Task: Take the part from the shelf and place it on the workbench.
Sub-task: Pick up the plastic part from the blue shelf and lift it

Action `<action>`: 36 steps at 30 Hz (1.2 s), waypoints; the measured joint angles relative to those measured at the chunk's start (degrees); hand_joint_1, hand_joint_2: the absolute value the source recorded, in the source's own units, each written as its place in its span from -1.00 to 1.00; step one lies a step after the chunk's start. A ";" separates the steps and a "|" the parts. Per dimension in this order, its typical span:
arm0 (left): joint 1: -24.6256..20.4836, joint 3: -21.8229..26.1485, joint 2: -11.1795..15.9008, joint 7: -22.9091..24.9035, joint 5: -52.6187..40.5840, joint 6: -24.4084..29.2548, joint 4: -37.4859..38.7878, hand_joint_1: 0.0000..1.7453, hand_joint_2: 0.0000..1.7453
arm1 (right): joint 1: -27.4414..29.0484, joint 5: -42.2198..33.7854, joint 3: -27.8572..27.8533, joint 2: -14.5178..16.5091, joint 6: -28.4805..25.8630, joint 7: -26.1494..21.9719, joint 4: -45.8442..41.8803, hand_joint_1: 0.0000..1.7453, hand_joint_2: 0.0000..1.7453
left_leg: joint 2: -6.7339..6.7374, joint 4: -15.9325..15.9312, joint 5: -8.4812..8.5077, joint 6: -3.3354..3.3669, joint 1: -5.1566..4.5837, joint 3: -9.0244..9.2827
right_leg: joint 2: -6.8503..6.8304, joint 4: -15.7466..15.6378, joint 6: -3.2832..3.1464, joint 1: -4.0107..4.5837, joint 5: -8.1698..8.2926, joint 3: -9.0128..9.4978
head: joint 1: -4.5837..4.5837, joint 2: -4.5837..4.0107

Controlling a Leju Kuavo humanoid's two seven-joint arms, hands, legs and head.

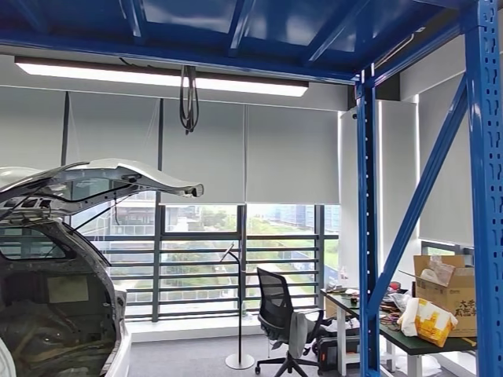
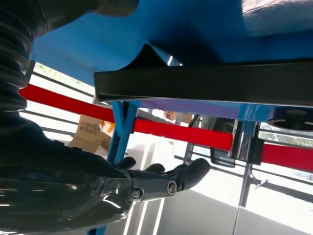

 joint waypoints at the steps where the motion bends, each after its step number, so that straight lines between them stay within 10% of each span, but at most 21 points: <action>1: 0.10 0.01 -0.20 -0.09 0.01 0.00 0.00 -1.00 -1.00 | -0.21 0.03 0.02 0.33 0.07 -0.05 0.50 -1.00 1.00 | 0.00 0.00 0.00 0.00 0.00 0.00 | 0.00 0.00 0.00 0.00 0.00 0.00 | 0.00 0.00; 36: 1.71 1.73 -2.93 -0.28 0.04 -0.53 0.00 -1.00 -1.00 | -5.62 3.55 1.60 9.74 -0.27 0.18 10.45 -1.00 1.00 | 0.00 0.00 0.00 0.00 0.00 0.00 | 0.00 0.01 0.00 0.00 0.00 0.00 | 0.00 0.00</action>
